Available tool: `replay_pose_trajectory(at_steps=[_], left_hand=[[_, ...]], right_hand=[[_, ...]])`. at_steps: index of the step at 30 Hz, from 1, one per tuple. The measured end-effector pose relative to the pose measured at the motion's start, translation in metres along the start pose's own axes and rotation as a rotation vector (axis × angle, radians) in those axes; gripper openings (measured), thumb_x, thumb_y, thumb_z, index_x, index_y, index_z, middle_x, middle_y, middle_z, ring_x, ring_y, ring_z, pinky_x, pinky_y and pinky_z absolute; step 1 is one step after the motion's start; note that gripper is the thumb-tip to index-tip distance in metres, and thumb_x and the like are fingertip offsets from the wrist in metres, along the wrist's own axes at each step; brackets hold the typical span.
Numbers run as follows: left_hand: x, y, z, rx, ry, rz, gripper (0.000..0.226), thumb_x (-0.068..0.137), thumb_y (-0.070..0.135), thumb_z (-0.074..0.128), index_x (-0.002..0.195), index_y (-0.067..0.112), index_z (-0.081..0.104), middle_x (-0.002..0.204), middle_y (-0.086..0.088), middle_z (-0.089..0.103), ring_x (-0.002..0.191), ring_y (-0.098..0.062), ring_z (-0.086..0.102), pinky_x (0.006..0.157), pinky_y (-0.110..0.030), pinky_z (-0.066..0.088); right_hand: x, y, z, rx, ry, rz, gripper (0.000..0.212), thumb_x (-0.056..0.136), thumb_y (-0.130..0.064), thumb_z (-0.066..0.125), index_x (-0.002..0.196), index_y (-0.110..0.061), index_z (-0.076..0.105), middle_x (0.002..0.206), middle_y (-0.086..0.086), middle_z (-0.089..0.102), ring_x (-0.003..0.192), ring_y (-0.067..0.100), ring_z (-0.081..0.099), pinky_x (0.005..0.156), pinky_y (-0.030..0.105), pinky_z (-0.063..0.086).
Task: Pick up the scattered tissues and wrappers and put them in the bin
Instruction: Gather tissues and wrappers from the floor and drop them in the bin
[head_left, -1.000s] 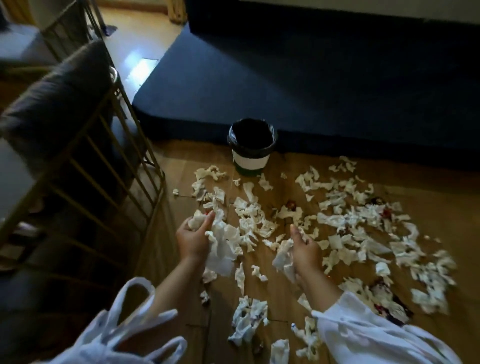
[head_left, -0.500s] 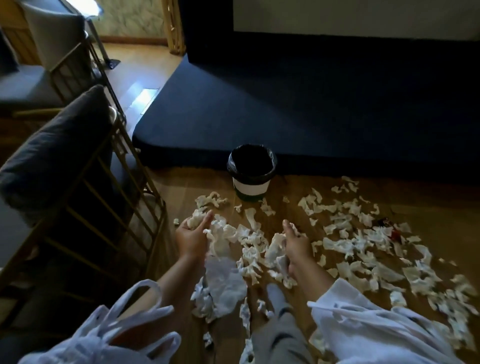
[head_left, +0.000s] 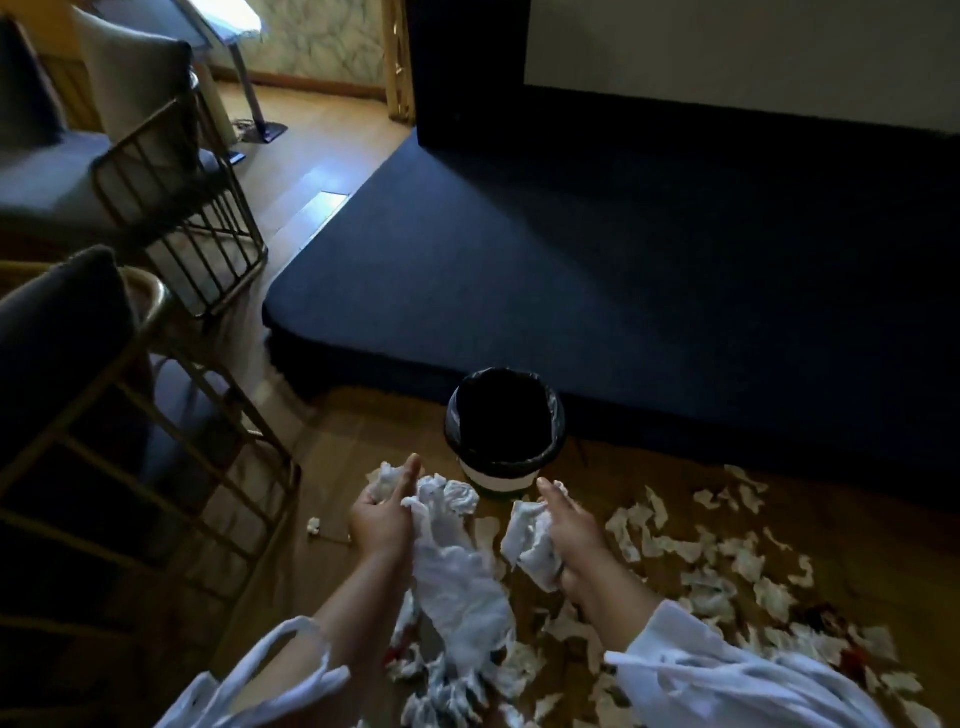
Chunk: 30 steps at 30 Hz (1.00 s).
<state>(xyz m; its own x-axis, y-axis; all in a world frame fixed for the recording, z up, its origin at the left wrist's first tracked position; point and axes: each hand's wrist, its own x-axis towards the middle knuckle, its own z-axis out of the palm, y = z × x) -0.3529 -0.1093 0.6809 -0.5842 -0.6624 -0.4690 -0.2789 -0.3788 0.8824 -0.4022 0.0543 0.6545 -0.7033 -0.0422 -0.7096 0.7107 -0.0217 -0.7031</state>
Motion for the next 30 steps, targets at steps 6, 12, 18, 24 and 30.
replay_pose_trajectory(at_steps=[6, 12, 18, 24, 30], left_hand=[[0.098, -0.016, 0.074, -0.049, 0.101, -0.161, 0.065, 0.065, 0.052, 0.075, 0.107, 0.004, 0.06, 0.094, -0.01, 0.065, 0.087, -0.024, 0.061, 0.086, -0.038, 0.05], [0.214, -0.072, 0.147, -0.008, 0.122, -0.235, 0.052, 0.081, 0.036, 0.069, 0.117, 0.003, 0.055, 0.094, -0.006, 0.057, 0.097, -0.027, 0.056, 0.093, -0.037, 0.042], [0.314, -0.15, 0.195, -0.092, 0.033, -0.383, 0.053, 0.08, 0.036, 0.065, 0.121, 0.005, 0.054, 0.115, -0.017, 0.063, 0.096, -0.035, 0.063, 0.083, -0.044, 0.053], [0.387, -0.194, 0.234, -0.251, -0.018, -0.369, 0.035, 0.083, 0.02, 0.047, 0.112, 0.004, 0.057, 0.111, -0.017, 0.063, 0.09, -0.032, 0.063, 0.082, -0.047, 0.054], [0.423, -0.237, 0.242, -0.178, -0.126, -0.312, 0.055, 0.073, 0.002, 0.063, 0.126, 0.007, 0.049, 0.124, -0.022, 0.055, 0.104, -0.036, 0.059, 0.093, -0.051, 0.048]], right_hand=[[0.105, -0.03, 0.009, 0.276, -0.059, 0.133, 0.036, 0.088, -0.028, 0.037, 0.055, -0.017, 0.043, 0.044, 0.0, 0.049, 0.04, 0.012, 0.049, 0.047, 0.021, 0.036], [0.246, -0.023, 0.023, 0.333, 0.009, 0.127, 0.023, 0.084, -0.004, 0.032, 0.066, -0.005, 0.046, 0.049, 0.007, 0.046, 0.05, 0.019, 0.043, 0.055, 0.027, 0.037], [0.374, 0.002, 0.035, 0.315, 0.119, 0.106, 0.028, 0.087, 0.0, 0.035, 0.061, -0.01, 0.039, 0.04, 0.003, 0.042, 0.031, 0.013, 0.042, 0.039, 0.017, 0.037], [0.455, 0.011, 0.042, 0.379, 0.14, 0.056, 0.022, 0.088, 0.0, 0.041, 0.069, -0.008, 0.049, 0.063, 0.009, 0.048, 0.054, 0.02, 0.048, 0.042, 0.023, 0.043], [0.477, 0.018, 0.046, 0.347, 0.075, 0.035, 0.014, 0.093, -0.018, 0.046, 0.084, -0.009, 0.052, 0.074, 0.011, 0.055, 0.062, 0.027, 0.054, 0.061, 0.039, 0.051]])
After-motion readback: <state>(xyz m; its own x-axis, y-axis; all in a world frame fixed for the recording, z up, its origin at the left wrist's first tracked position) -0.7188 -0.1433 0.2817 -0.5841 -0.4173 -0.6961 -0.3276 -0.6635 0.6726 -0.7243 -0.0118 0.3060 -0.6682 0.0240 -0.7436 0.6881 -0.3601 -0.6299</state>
